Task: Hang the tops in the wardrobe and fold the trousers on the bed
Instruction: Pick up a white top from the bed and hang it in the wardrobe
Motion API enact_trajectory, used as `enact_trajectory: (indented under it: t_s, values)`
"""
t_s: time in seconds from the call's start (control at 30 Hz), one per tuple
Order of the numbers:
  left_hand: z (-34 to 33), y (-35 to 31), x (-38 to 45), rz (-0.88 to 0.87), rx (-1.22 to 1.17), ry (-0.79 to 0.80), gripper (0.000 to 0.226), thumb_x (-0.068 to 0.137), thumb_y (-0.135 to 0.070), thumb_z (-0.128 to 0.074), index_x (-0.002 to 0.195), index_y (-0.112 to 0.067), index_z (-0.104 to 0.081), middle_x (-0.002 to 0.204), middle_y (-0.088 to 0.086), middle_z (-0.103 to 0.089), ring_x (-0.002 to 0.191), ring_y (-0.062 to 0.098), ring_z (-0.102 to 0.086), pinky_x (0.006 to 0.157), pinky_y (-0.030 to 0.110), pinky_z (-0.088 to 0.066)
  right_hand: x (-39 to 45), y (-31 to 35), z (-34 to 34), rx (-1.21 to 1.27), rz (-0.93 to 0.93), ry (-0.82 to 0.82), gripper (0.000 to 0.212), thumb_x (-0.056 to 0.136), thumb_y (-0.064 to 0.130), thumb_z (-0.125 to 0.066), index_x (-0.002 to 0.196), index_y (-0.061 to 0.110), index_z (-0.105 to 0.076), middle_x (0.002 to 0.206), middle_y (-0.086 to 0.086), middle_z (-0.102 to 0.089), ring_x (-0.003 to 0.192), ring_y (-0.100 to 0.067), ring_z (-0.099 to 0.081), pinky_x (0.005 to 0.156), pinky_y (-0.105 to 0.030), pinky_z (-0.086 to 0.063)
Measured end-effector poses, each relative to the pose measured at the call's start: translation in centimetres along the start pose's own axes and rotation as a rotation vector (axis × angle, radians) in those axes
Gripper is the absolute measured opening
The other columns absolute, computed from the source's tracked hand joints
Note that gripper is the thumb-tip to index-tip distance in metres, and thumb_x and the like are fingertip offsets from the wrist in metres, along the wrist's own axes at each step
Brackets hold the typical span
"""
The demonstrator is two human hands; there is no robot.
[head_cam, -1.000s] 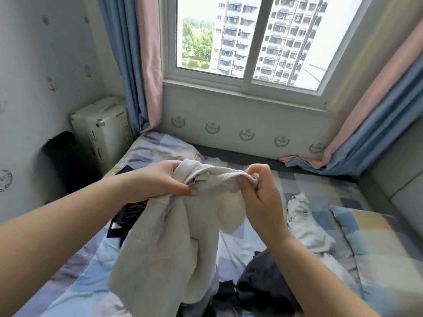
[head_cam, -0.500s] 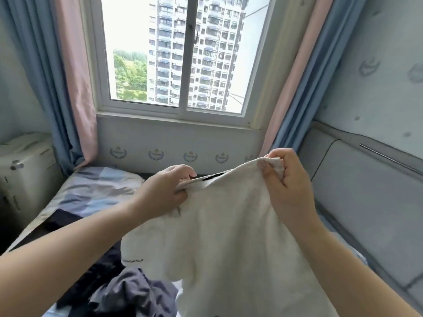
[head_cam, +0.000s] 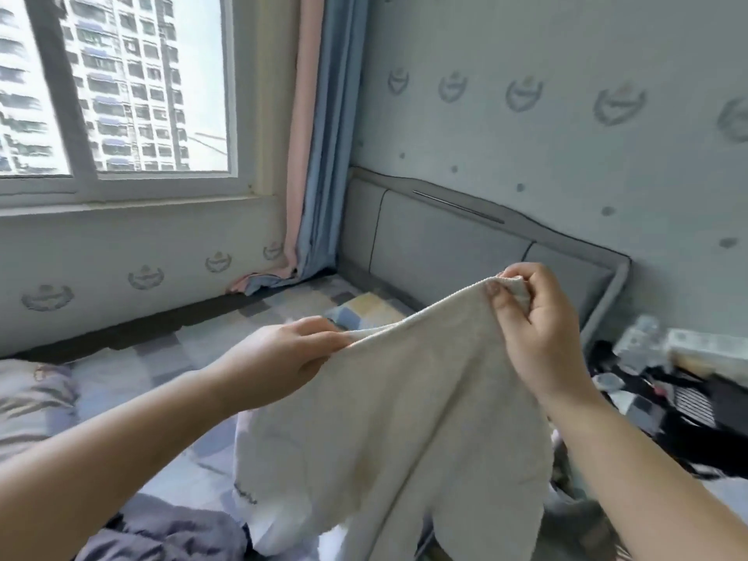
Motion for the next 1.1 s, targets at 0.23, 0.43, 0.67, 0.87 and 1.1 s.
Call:
enact_trajectory:
  t_s: [0.23, 0.43, 0.67, 0.87, 1.1]
  values:
    - [-6.0, -5.2, 4.9, -0.003, -0.130, 0.167, 0.027, 0.092, -0.037, -0.058, 0.118, -0.034, -0.062, 0.093, -0.013, -0.063, 0.083, 0.009, -0.059, 0.074, 0.028, -0.048, -5.1, -1.4, 13.9, -0.237, -0.122, -0.216, 0.013, 0.092, 0.032, -0.059, 0.084, 0.032, -0.049, 0.066, 0.015, -0.053, 0.061, 0.005, -0.049, 0.057, -0.006, -0.037]
    - [-11.6, -13.9, 11.7, 0.111, -0.621, 0.149, 0.004, 0.084, -0.024, -0.072, 0.082, -0.020, -0.069, 0.065, -0.005, -0.061, 0.057, 0.000, -0.050, 0.056, 0.015, -0.039, -10.1, -2.9, 26.2, -0.443, -0.230, -0.346, 0.011, 0.092, 0.020, -0.060, 0.088, 0.023, -0.051, 0.065, 0.013, -0.051, 0.059, 0.006, -0.049, 0.055, -0.006, -0.035]
    - [-17.9, -30.9, 20.8, 0.121, -1.041, 0.040, 0.028, 0.087, -0.034, -0.063, 0.060, -0.028, -0.064, 0.046, -0.016, -0.047, 0.043, -0.003, -0.039, 0.042, 0.011, -0.030, -16.7, -2.6, 43.0, -0.627, -0.329, -0.458, 0.018, 0.092, 0.023, -0.058, 0.082, 0.034, -0.049, 0.069, 0.016, -0.056, 0.065, 0.009, -0.052, 0.057, -0.005, -0.037]
    - [-22.2, -45.1, 26.1, 0.136, -1.332, 0.103, 0.017, 0.092, -0.026, -0.061, 0.079, -0.031, -0.071, 0.060, -0.012, -0.060, 0.054, 0.002, -0.050, 0.049, 0.015, -0.040, -21.0, -2.0, 55.3, -0.749, -0.339, -0.551, 0.023, 0.092, 0.018, -0.060, 0.081, 0.035, -0.048, 0.077, 0.015, -0.058, 0.073, 0.014, -0.053, 0.064, -0.002, -0.036]
    - [-26.8, -58.9, 30.7, 0.225, -1.739, 0.285, 0.011, 0.085, -0.028, -0.068, 0.086, -0.018, -0.072, 0.065, 0.000, -0.067, 0.055, 0.012, -0.059, 0.046, 0.023, -0.047, -27.1, -1.1, 67.1, -0.883, -0.367, -0.710, 0.015, 0.091, 0.012, -0.061, 0.089, 0.025, -0.052, 0.075, 0.016, -0.057, 0.071, 0.013, -0.052, 0.064, -0.002, -0.037]
Point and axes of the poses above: each hand's wrist, its own x-axis towards the middle knuckle, its own z-axis out of the back of the hand, y = z × x, the point moved 5 cm from there along x, towards the middle knuckle
